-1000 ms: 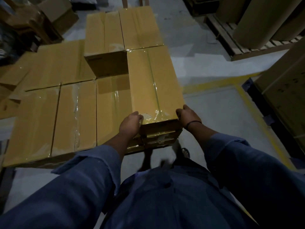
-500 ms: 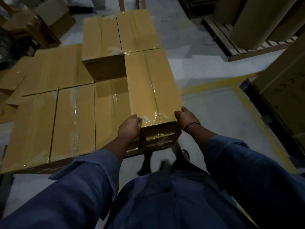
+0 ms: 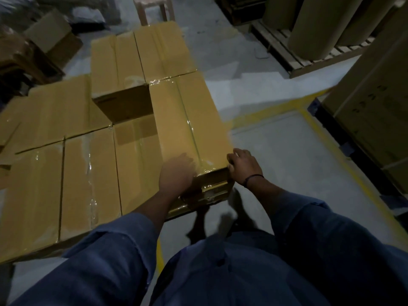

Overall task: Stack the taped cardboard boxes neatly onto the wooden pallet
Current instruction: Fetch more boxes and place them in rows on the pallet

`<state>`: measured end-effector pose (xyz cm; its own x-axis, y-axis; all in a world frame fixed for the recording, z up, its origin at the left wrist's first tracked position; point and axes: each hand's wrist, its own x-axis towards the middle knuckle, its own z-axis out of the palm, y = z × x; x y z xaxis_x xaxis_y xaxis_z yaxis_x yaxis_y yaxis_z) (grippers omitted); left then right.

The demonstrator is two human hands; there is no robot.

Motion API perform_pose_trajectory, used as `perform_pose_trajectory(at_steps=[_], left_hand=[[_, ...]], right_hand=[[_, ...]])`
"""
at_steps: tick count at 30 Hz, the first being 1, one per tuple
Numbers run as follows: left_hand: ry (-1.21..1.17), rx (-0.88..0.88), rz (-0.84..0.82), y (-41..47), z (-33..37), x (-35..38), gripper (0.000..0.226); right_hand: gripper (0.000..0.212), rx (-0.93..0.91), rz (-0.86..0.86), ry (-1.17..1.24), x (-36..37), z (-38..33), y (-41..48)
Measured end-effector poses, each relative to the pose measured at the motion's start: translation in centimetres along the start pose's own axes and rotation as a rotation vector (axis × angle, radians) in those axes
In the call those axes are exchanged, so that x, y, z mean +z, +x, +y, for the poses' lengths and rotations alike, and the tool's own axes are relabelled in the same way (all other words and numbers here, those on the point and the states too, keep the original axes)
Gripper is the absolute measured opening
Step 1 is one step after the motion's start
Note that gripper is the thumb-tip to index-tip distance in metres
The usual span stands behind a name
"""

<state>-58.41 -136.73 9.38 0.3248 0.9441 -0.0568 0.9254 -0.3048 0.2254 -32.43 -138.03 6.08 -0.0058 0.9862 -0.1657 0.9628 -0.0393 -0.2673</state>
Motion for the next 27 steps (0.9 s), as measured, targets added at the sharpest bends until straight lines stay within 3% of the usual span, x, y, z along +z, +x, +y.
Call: perform_pose_trajectory(at_steps=[7,12,20,27], left_hand=[[0.001,0.163,-0.013,4.4,5.7,-0.6,0.038],[0.010,0.331,-0.033,7.7,9.7,0.0,0.037],[0.027,0.699,-0.119,9.7,16.1,2.9,0.035],[-0.023,1.041,-0.287,7.5,19.9,5.7,0.035]], right_hand=[[0.046,0.115,0.019,0.112,-1.9,3.4,0.3],[0.047,0.244,0.055,0.194,-2.4,6.6,-1.6],[0.045,0.654,0.212,0.322,0.2,10.8,-9.7],[0.040,1.075,0.341,0.394,4.0,8.0,-18.9]])
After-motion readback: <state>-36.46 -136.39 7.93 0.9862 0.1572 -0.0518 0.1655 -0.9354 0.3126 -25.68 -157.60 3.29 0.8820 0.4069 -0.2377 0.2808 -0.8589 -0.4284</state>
